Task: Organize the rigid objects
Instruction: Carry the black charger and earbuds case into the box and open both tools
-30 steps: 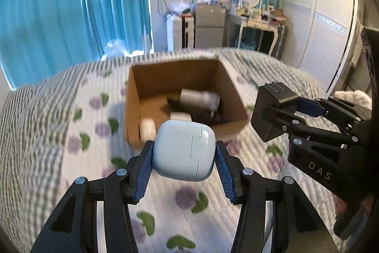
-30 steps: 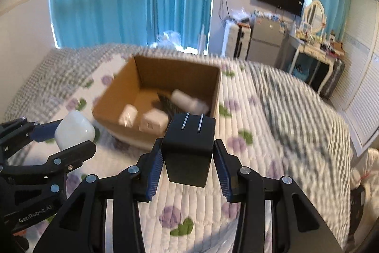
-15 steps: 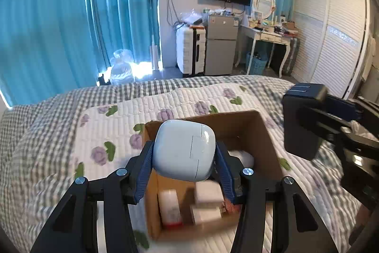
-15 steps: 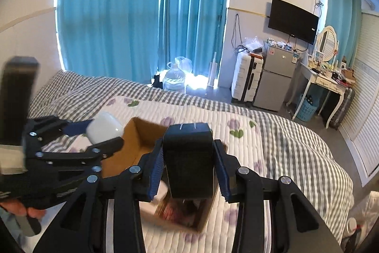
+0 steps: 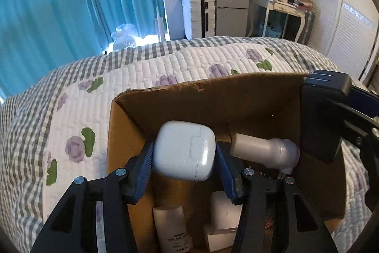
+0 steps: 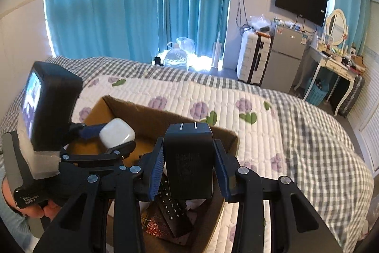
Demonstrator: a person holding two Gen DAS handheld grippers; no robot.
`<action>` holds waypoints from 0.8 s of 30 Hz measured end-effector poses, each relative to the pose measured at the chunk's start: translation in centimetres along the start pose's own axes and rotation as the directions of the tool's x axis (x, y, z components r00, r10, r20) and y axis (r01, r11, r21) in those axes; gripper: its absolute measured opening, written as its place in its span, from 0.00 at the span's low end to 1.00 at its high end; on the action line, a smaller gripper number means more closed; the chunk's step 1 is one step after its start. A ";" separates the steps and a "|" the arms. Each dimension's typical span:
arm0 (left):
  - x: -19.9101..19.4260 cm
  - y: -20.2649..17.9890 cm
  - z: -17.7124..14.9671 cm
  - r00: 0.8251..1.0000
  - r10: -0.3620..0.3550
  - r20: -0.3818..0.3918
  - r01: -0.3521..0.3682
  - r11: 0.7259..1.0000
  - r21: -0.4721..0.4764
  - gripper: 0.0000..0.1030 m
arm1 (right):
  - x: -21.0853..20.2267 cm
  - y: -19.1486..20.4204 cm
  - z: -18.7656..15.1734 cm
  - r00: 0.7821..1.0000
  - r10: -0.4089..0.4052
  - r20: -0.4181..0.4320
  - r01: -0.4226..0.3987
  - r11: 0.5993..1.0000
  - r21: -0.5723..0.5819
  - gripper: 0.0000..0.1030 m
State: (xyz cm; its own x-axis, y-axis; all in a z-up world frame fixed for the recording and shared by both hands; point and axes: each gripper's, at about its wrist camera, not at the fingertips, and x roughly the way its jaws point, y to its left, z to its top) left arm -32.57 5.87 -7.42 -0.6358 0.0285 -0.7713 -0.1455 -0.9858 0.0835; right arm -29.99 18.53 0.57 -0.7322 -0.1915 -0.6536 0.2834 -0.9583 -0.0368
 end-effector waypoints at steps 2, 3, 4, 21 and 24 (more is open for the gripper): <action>-0.3 0.1 0.0 1.000 -0.004 0.013 0.004 1.000 -0.002 0.71 | 0.3 -0.2 -0.5 1.000 0.004 -0.009 -0.004 1.000 0.005 0.37; -0.7 0.2 0.0 1.000 -0.011 0.020 0.011 1.000 -0.009 0.71 | 0.2 -0.4 -0.6 1.000 0.003 -0.012 -0.003 1.000 0.006 0.37; -1.0 0.4 0.1 1.000 -0.011 0.024 0.011 1.000 -0.020 0.71 | 0.1 -0.5 -0.6 1.000 0.002 -0.013 -0.002 1.000 0.008 0.37; -7.3 7.2 -0.4 0.992 0.058 0.112 -0.048 0.995 -0.088 0.72 | 2.1 4.3 1.4 0.994 0.088 -0.072 -0.086 0.996 0.032 0.37; -6.9 8.7 -1.0 0.992 0.060 0.109 -0.048 0.993 -0.107 0.71 | 4.6 6.0 1.5 0.989 0.100 -0.110 -0.098 0.995 0.027 0.37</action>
State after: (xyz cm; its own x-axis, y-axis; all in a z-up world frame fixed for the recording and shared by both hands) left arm -28.69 -3.02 -2.04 -0.7220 -0.0131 -0.6918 -0.0325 -0.9981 0.0528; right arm -32.54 11.57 -1.52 -0.6276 -0.2621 -0.7331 0.3369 -0.9403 0.0478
